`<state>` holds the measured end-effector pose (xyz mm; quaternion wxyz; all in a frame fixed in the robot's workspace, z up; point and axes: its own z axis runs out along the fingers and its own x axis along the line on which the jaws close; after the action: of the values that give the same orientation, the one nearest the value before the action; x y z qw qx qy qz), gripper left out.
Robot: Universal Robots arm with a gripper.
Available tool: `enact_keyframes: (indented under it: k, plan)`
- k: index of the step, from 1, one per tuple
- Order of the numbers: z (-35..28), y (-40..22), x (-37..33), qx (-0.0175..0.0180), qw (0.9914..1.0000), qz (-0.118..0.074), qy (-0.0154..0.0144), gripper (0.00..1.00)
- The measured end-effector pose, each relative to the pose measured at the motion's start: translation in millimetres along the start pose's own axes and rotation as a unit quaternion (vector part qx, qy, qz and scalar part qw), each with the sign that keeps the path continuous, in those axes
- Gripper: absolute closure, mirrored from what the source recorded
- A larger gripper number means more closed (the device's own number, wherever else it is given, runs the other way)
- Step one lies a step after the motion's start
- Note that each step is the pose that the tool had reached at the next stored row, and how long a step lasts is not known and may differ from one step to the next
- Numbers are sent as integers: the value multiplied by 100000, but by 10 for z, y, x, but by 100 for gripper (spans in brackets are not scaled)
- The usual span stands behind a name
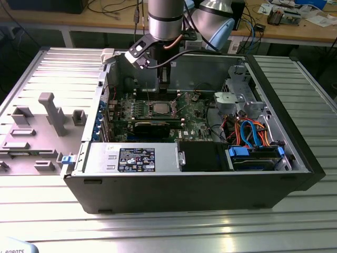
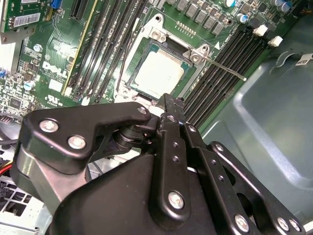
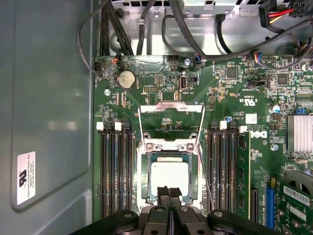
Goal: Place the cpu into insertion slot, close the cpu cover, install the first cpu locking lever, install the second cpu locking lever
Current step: 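Close the cpu cover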
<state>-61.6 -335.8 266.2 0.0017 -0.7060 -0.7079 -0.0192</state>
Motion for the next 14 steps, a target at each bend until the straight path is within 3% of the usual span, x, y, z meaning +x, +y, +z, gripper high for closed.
enact_keyframes:
  k: [5,7,14]
  plan:
    - [0,10,0,-2,100000,-1,1,89]
    - [2,81,0,0,100000,-1,2,89]
    - [2,89,0,1,100000,0,0,89]
